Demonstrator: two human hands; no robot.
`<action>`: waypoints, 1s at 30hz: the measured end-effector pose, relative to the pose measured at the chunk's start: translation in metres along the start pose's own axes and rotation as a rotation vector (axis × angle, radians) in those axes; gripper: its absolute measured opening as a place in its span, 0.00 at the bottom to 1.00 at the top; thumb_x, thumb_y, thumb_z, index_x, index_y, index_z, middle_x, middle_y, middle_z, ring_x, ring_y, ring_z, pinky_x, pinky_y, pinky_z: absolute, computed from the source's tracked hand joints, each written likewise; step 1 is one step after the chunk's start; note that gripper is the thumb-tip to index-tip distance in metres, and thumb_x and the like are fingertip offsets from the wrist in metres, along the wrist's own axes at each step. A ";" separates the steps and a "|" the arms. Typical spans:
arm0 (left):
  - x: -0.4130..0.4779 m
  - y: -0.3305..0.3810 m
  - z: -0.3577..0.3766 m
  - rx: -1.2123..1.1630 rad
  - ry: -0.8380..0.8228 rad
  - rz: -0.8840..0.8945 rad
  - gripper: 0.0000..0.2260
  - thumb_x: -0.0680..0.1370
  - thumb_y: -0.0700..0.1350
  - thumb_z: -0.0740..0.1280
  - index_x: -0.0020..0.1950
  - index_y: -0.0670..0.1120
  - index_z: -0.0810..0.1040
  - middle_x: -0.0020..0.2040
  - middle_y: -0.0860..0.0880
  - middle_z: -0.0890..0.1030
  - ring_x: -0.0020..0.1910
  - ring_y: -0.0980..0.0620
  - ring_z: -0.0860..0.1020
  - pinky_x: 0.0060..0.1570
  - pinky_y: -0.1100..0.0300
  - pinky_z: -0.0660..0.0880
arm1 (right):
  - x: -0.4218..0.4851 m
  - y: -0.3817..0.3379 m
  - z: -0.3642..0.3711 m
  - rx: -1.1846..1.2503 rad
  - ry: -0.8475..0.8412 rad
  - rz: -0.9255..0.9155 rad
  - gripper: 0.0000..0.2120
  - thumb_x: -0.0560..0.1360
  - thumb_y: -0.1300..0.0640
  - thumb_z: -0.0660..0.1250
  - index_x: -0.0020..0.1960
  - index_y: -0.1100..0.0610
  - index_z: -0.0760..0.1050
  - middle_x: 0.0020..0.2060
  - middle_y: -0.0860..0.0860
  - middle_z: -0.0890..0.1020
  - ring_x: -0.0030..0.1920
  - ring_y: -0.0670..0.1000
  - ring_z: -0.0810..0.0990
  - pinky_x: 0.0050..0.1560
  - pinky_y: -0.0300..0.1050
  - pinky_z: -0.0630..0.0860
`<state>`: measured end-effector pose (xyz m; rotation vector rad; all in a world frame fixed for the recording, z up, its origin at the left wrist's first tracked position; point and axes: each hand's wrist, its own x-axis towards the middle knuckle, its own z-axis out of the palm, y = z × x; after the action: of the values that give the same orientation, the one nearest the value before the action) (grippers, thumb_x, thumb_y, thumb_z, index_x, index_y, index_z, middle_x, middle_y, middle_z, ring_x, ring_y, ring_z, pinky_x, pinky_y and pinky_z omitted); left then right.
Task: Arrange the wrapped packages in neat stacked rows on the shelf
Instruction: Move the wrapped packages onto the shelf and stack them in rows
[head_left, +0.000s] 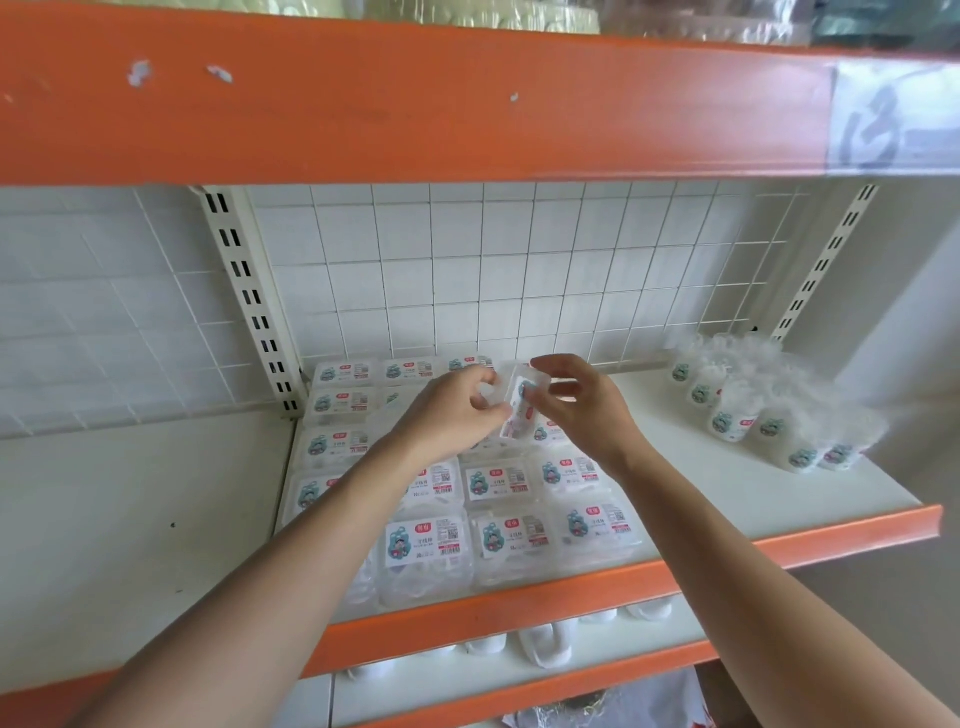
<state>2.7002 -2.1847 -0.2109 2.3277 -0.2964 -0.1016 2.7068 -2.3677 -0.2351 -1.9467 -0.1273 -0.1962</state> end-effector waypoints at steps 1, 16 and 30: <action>0.000 0.002 0.001 -0.042 0.012 0.001 0.22 0.77 0.51 0.68 0.69 0.55 0.68 0.51 0.54 0.79 0.45 0.55 0.80 0.44 0.60 0.75 | 0.000 -0.001 0.001 0.012 0.000 -0.013 0.13 0.73 0.56 0.73 0.56 0.49 0.77 0.50 0.44 0.83 0.48 0.41 0.82 0.43 0.43 0.81; 0.016 0.013 0.020 -0.218 0.128 -0.104 0.14 0.79 0.47 0.65 0.63 0.47 0.66 0.59 0.48 0.75 0.51 0.50 0.79 0.49 0.54 0.79 | 0.002 0.006 -0.004 -0.583 -0.091 -0.175 0.29 0.67 0.48 0.76 0.65 0.48 0.70 0.55 0.50 0.77 0.52 0.50 0.76 0.49 0.45 0.75; 0.062 -0.001 0.014 0.576 -0.006 0.013 0.17 0.75 0.34 0.58 0.63 0.41 0.73 0.61 0.44 0.73 0.60 0.44 0.72 0.57 0.48 0.73 | 0.072 0.043 -0.012 -0.892 -0.255 -0.117 0.22 0.75 0.59 0.70 0.66 0.51 0.69 0.63 0.50 0.76 0.59 0.55 0.75 0.54 0.51 0.76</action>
<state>2.7588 -2.2086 -0.2203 2.8952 -0.3824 -0.0155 2.7844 -2.3951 -0.2560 -2.8535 -0.3699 -0.0791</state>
